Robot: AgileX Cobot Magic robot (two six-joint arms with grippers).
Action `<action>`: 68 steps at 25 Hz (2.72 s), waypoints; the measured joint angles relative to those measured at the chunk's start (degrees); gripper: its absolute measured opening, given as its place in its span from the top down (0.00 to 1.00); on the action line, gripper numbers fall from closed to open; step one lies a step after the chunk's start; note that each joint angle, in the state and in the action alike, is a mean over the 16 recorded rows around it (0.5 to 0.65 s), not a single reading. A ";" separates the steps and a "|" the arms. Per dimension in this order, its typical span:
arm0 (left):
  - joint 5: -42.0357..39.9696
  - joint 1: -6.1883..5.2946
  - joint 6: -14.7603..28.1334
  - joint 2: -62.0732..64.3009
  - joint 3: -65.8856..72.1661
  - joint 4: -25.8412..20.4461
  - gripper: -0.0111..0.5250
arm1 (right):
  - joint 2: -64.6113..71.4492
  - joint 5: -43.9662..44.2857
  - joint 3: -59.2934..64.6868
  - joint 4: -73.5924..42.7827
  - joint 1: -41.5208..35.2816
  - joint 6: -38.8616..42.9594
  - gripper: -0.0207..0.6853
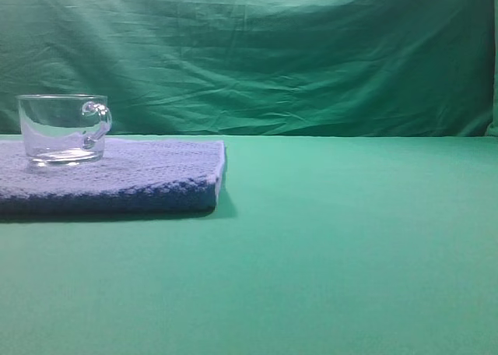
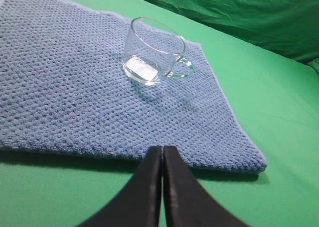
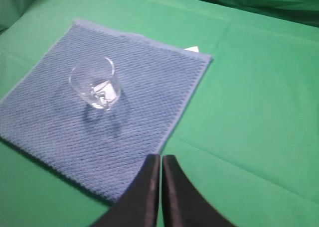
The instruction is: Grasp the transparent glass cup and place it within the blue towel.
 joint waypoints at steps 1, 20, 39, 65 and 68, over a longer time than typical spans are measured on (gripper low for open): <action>0.00 0.00 0.00 0.00 0.00 0.00 0.98 | -2.57 -1.26 2.47 -0.14 -1.51 0.26 0.97; 0.00 0.00 0.00 0.00 0.00 0.00 0.98 | -43.65 -18.74 44.27 -10.71 -12.51 0.66 0.97; 0.00 0.00 0.00 0.00 0.00 0.00 0.98 | -51.10 -17.39 55.36 -13.35 -14.27 -1.10 0.97; 0.00 0.00 0.00 0.00 0.00 0.00 0.98 | -51.10 -16.31 55.39 -13.35 -14.35 -1.14 0.97; 0.00 0.00 0.00 0.00 0.00 0.00 0.98 | -51.10 -16.31 55.39 -13.35 -14.35 -1.14 0.97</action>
